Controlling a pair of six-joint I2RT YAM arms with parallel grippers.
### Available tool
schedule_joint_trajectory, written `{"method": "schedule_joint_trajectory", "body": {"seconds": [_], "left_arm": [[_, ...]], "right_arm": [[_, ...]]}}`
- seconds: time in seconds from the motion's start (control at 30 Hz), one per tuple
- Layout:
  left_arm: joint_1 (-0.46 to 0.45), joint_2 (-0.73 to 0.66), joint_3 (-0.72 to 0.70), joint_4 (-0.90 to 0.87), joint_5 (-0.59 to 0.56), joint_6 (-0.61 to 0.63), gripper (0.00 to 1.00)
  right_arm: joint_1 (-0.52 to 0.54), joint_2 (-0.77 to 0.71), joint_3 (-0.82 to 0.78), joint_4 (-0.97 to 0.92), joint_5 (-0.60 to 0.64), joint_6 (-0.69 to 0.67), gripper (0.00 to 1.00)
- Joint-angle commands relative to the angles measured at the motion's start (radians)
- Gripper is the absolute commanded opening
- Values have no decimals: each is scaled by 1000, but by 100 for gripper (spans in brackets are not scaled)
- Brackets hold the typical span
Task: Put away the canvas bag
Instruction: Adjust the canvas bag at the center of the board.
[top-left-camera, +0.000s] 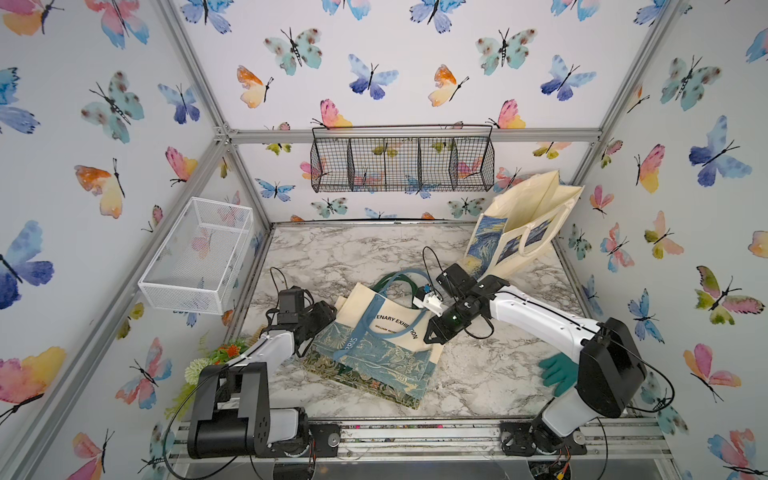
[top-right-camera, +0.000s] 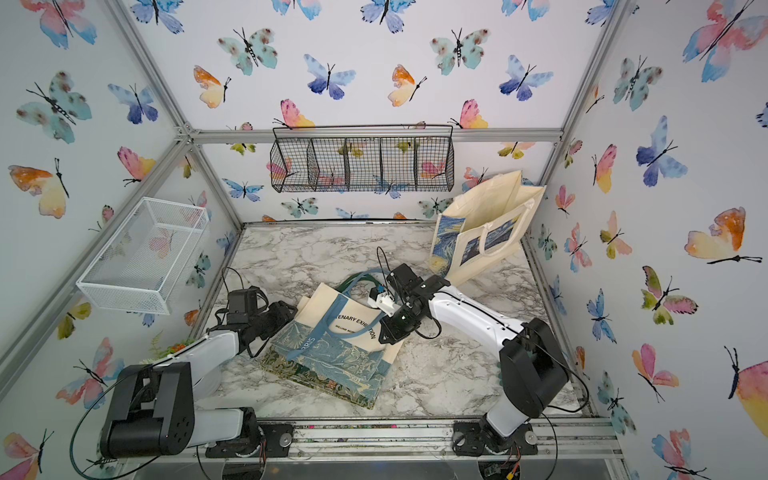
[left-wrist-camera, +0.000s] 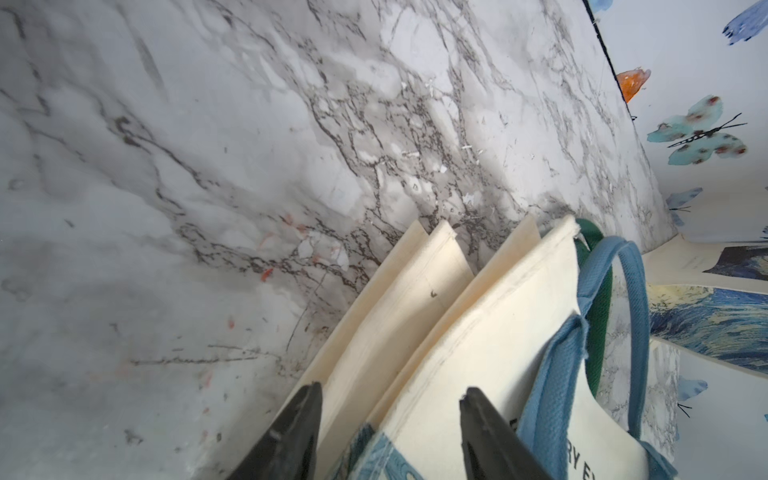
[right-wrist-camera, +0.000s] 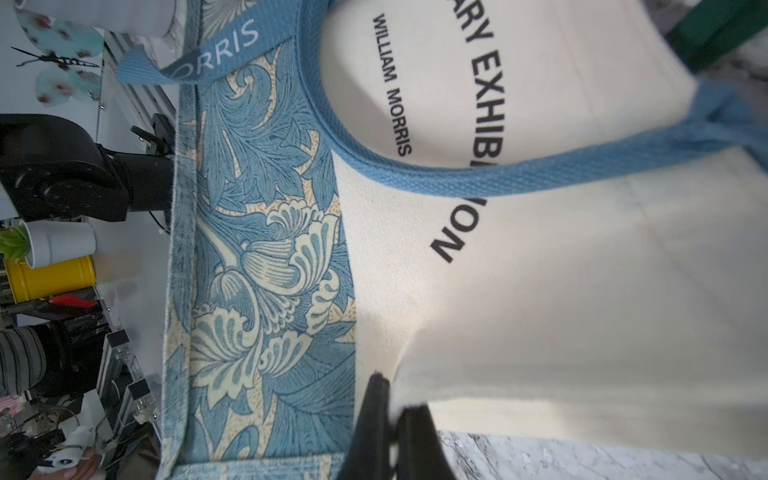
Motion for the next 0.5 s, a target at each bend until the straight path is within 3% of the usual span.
{"method": "schedule_joint_trajectory", "body": {"seconds": [0.0,0.2,0.37,0.47], "left_arm": [[-4,16,14,2,22,4,58],[-9,-66,20,-3,70,60,57],[-23,-186,82,-141,-47,173,57],[-24,-181,123,-202,-21,217,57]], "right_arm": [[8,-20,-36,-5,-9,25,2],[8,62,-54,0,196,137,10],[-8,124,-56,35,302,226,11],[-31,147,-58,35,335,234,11]]}}
